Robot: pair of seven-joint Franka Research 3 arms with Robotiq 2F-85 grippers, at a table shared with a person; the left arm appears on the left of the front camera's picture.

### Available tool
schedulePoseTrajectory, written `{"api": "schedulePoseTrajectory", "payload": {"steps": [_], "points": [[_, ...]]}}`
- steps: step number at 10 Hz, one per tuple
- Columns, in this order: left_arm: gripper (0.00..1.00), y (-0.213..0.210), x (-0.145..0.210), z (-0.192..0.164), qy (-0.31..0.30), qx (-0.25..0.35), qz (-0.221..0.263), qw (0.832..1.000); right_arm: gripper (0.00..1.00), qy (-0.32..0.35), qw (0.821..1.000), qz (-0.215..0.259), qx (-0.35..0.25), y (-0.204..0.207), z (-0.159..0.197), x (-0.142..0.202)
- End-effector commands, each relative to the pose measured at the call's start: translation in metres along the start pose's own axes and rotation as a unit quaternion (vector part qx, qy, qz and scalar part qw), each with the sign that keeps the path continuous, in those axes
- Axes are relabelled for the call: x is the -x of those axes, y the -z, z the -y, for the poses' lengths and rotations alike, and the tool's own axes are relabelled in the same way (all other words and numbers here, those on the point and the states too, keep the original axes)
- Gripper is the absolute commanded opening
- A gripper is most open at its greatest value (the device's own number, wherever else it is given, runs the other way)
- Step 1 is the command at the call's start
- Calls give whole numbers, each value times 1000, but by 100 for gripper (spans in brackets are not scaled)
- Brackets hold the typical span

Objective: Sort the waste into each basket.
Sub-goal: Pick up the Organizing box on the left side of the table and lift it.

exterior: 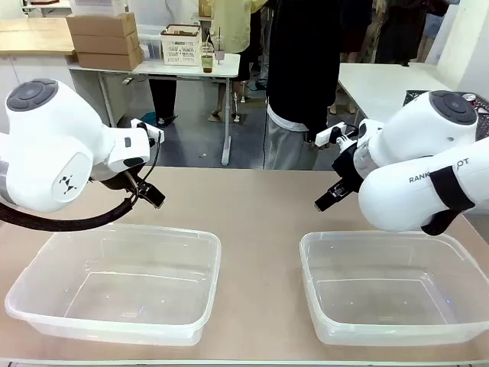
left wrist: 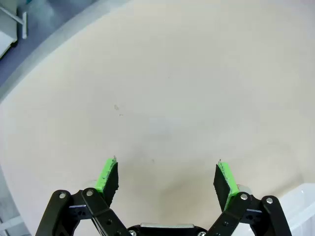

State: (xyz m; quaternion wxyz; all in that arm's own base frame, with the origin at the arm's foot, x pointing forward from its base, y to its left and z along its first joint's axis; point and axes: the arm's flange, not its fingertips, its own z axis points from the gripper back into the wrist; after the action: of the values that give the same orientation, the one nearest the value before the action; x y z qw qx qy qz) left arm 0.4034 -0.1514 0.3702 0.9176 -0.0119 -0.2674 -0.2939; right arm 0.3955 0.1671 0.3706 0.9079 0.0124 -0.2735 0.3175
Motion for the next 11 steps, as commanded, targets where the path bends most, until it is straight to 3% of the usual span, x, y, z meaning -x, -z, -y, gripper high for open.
{"api": "schedulePoseTrajectory", "payload": {"steps": [1,11], "points": [[100,0,0,0,0,0,0,1000,100,0,1000,0,0,0,0,0],[100,0,0,0,0,0,0,1000,100,0,1000,0,0,0,0,0]]}}
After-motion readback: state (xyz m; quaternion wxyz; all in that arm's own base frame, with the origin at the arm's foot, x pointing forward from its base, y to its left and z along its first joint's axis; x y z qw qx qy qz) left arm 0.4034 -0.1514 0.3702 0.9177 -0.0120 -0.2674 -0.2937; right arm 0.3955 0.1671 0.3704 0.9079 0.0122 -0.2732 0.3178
